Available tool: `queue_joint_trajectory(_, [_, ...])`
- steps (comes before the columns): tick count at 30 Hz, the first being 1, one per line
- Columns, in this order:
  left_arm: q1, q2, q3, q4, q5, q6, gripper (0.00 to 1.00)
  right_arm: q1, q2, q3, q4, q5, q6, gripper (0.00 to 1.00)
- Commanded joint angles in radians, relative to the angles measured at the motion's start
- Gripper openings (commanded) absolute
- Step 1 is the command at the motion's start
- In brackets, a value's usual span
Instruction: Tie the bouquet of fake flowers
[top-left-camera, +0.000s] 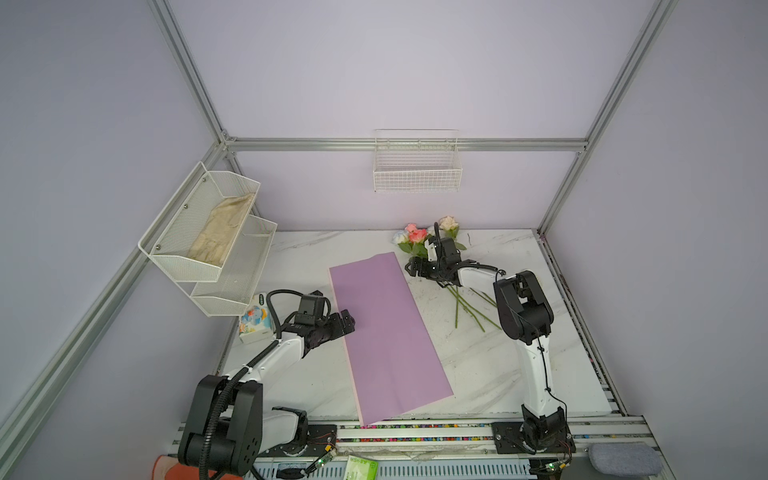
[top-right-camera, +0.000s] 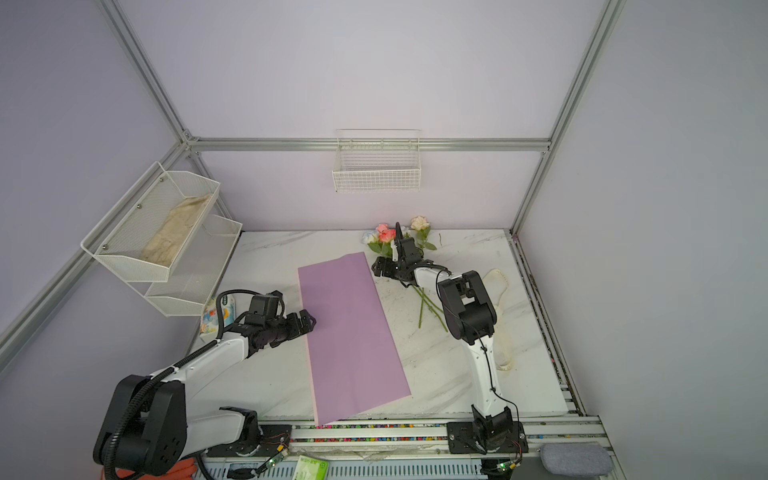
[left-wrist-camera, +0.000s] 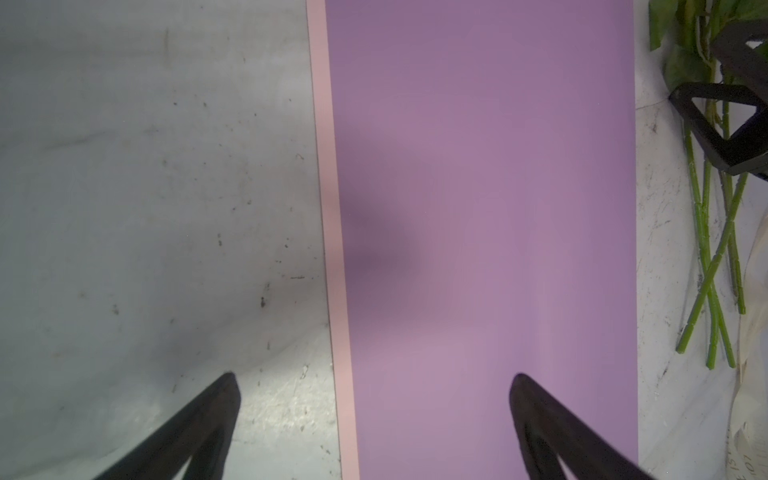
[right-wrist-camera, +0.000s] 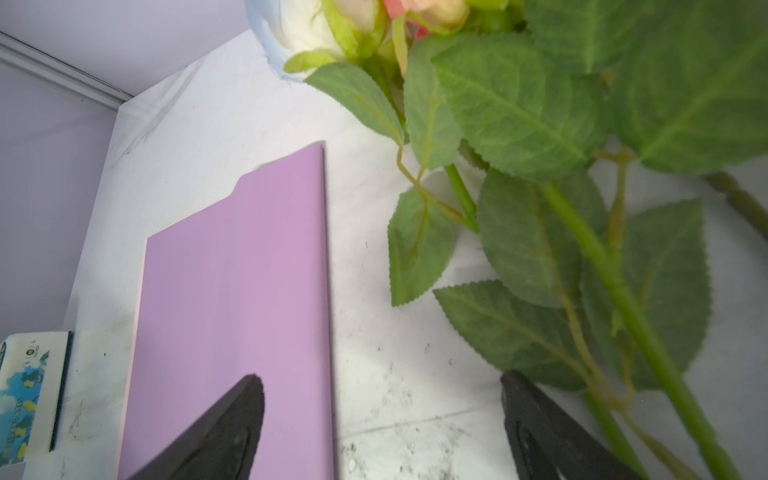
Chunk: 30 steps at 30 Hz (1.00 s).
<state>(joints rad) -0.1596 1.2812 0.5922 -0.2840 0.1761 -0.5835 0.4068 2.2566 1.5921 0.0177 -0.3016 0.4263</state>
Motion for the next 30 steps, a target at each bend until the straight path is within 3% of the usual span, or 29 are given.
queue_joint_trajectory(1, [-0.014,0.013,0.047,-0.008,0.033,-0.002,1.0,-0.055,0.023,-0.038,-0.091,0.103,0.043,0.92])
queue_joint_trajectory(7, [-0.069,0.034,0.047,-0.012,0.035,-0.006,0.99,-0.186,0.0,-0.095,-0.088,0.058,0.013,0.92])
queue_joint_trajectory(14, [-0.089,0.06,0.05,-0.022,0.039,-0.007,0.98,-0.258,-0.02,-0.127,-0.09,0.005,-0.03,0.92])
queue_joint_trajectory(21, [-0.099,0.009,0.038,-0.063,0.039,-0.035,0.97,-0.253,-0.204,-0.154,-0.14,-0.105,-0.097,0.92])
queue_joint_trajectory(26, [-0.101,-0.06,0.0,-0.082,0.072,-0.089,0.96,-0.194,-0.434,-0.356,-0.104,-0.177,-0.078,0.91])
queue_joint_trajectory(30, [-0.103,-0.089,-0.022,-0.082,0.112,-0.116,0.96,-0.098,-0.561,-0.505,-0.113,-0.191,-0.062,0.82])
